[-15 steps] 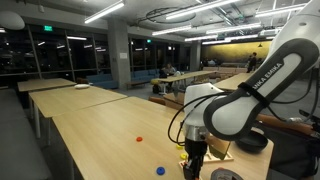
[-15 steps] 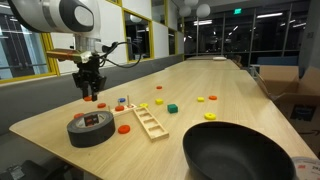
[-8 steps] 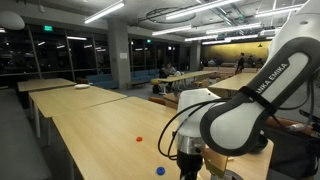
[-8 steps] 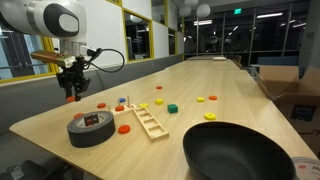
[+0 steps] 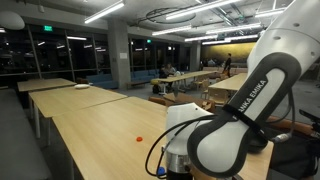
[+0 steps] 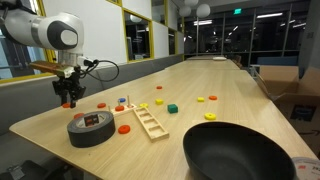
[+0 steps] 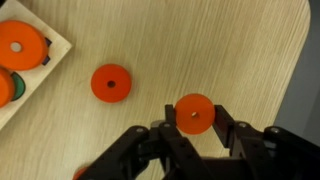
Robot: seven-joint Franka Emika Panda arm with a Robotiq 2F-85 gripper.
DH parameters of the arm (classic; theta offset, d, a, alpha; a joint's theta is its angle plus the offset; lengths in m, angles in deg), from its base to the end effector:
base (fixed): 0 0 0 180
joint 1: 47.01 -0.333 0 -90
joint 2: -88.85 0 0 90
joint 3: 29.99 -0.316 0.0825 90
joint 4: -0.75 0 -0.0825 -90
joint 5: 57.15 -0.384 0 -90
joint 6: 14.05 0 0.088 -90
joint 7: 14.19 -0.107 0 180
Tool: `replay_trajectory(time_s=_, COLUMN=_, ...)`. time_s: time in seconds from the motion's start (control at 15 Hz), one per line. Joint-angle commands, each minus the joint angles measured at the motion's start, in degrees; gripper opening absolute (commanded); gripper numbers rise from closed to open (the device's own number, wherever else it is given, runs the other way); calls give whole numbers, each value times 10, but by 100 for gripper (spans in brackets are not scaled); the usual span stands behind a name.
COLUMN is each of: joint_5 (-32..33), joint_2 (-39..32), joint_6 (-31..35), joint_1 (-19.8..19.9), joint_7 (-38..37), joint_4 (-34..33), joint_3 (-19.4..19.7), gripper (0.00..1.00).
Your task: Pick up the orange object from the wooden holder and put it on the table.
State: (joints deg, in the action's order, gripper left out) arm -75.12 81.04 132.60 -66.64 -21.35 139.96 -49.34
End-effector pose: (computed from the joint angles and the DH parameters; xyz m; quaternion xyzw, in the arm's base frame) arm 0.3826 0.3065 0.2533 -0.9837 -0.1433 0.0444 0.0986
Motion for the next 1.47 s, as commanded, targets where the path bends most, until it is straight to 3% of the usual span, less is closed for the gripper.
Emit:
replay_trajectory(time_s=0.0, joint_5=35, joint_2=-66, joint_6=3, joint_1=3, joint_7=-4, joint_4=-61, joint_3=8, gripper=26)
replay_trajectory(time_s=0.27, joint_5=52, joint_2=-114, joint_6=-1, joint_1=5, joint_7=-2, joint_4=-103, joint_3=16, gripper=26)
replay_trajectory(time_s=0.8, joint_5=66, joint_2=-120, joint_6=3, joint_1=4, joint_7=-13, joint_4=-124, joint_3=29, gripper=26)
replay_trajectory(time_s=0.87, joint_5=73, joint_2=-118, joint_6=3, joint_1=1, joint_7=-19, joint_4=-123, joint_3=33, gripper=66)
replay_trajectory(time_s=0.93, joint_5=82, joint_2=-116, joint_6=2, joint_1=0, joint_7=-25, joint_4=-122, joint_3=37, gripper=68)
replay_trajectory(time_s=1.2, joint_5=111, joint_2=-95, joint_6=-8, joint_1=-2, joint_7=-42, joint_4=-108, joint_3=47, gripper=97)
replay_trajectory(time_s=1.4, joint_5=103, joint_2=-41, joint_6=-47, joint_1=7, joint_7=-38, joint_4=-73, joint_3=38, gripper=100)
